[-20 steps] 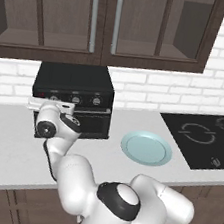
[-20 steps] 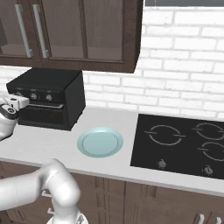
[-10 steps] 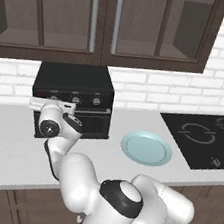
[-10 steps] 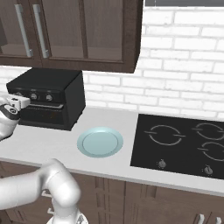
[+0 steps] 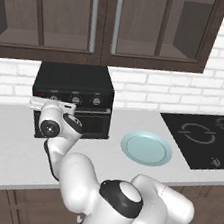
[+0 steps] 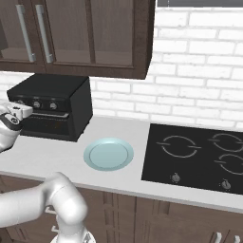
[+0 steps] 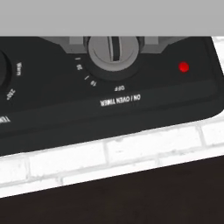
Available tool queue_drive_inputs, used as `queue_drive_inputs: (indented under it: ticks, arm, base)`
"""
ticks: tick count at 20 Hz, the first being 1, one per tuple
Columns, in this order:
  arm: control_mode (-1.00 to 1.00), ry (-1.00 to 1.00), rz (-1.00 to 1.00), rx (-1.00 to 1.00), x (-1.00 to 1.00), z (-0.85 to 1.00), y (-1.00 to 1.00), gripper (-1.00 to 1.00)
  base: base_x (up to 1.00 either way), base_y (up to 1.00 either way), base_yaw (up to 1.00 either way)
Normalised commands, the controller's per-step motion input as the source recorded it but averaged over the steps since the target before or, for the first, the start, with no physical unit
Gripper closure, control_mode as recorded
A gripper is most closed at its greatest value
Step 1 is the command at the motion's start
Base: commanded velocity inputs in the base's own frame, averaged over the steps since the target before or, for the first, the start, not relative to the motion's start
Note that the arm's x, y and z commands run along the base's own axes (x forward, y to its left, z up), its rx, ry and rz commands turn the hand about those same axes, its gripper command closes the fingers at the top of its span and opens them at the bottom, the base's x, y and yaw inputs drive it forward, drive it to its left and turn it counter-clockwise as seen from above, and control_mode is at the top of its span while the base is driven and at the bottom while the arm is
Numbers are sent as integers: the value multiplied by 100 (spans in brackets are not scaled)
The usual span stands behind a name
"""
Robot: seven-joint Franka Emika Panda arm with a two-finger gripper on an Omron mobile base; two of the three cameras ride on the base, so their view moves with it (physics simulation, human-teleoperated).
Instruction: Pick up the kebab skewer and baguette bread, and place them inside the toaster oven. Close the toaster oven door and start by setting the timer.
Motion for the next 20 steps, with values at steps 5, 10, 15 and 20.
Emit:
queue_drive_inputs:
  ticks: [5, 10, 15, 20]
  arm:
    - [-100, 0, -8, 3, 0, 0, 0, 100]
    - [-100, 0, -9, 9, 0, 0, 0, 100]
    - [-100, 0, -10, 13, 0, 0, 0, 100]
    - [-100, 0, -9, 16, 0, 0, 0, 100]
  base:
    - [0, 0, 0]
    - [0, 0, 0]
    - [0, 0, 0]
    - [0, 0, 0]
